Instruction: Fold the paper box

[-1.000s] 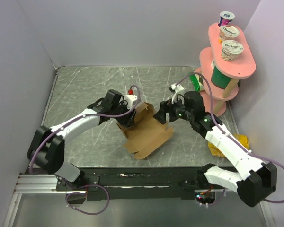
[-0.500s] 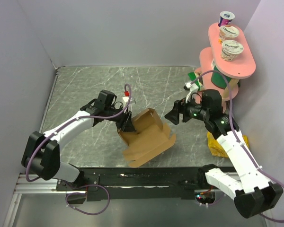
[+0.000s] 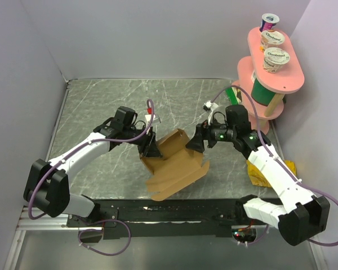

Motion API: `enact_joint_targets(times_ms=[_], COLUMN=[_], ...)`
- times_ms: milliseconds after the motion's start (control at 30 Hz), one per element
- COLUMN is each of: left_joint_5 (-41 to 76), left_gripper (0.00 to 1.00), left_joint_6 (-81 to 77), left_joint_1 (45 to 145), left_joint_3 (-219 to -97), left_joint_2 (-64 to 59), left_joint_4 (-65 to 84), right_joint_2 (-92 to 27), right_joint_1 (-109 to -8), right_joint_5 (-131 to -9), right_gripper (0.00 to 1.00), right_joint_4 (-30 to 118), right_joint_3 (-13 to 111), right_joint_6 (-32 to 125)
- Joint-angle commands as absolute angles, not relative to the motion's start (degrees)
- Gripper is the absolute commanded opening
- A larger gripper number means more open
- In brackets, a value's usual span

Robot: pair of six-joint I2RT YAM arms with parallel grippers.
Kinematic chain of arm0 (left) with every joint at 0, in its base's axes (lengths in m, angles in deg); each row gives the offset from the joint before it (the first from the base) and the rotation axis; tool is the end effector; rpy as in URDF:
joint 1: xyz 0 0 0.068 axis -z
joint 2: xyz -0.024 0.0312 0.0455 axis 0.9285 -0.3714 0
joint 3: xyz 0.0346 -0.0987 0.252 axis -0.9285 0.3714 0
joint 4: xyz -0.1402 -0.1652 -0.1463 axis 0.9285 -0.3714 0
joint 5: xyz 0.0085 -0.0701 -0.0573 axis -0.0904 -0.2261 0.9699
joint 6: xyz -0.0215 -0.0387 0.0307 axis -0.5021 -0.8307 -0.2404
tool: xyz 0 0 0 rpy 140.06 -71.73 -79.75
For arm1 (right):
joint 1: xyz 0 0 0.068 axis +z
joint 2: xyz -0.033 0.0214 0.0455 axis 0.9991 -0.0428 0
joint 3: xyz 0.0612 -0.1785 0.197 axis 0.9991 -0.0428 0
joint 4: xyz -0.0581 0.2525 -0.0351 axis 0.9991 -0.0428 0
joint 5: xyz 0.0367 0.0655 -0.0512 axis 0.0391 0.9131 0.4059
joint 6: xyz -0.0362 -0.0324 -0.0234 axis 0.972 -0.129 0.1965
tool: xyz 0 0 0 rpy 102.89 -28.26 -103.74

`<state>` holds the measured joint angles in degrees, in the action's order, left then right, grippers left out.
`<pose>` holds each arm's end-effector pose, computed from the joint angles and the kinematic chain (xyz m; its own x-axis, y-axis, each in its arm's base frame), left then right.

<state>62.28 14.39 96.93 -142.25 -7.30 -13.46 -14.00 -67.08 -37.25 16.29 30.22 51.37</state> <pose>0.2412 -0.1647 0.2647 -0.5471 0.3558 -0.7577 0.8370 0.2219 -0.5001 0.2083 0.1025 0.3273 -0.5438 -0.1752 -0.8208 -0.7538 0.5318 0.3859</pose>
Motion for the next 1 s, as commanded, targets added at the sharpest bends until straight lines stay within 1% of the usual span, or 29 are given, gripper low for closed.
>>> enact_joint_targets(times_ms=[0, 167, 300, 467, 700, 967], left_joint_5=[65.15, 65.32, 65.41, 65.24, 65.24, 64.62], left_gripper=[0.49, 0.49, 0.49, 0.49, 0.49, 0.50], left_joint_6=[14.01, 13.75, 13.92, 13.66, 13.13, 12.60], left_joint_1=[96.94, 96.94, 96.94, 97.03, 96.94, 97.03], left_joint_3=[-142.36, -142.28, -142.36, -142.36, -142.19, -142.10], left_joint_2=[-5.23, -5.32, -5.41, -5.32, -5.06, -5.32], left_joint_4=[-12.27, -11.92, -12.09, -11.74, -11.13, -10.77], right_joint_2=[-14.40, -14.85, -15.28, -16.78, -19.50, -20.29], right_joint_1=[-64.36, -59.26, -56.35, -52.49, -48.54, -44.05], right_joint_5=[-38.99, -47.07, -54.55, -62.97, -69.40, -80.21], right_gripper=[0.82, 0.80, 0.75, 0.71, 0.68, 0.59], right_joint_4=[20.13, 21.97, 23.91, 23.65, 24.70, 26.37], right_joint_3=[29.83, 29.74, 29.48, 30.88, 31.15, 31.32], right_joint_6=[52.27, 52.01, 50.78, 50.95, 50.43, 48.15])
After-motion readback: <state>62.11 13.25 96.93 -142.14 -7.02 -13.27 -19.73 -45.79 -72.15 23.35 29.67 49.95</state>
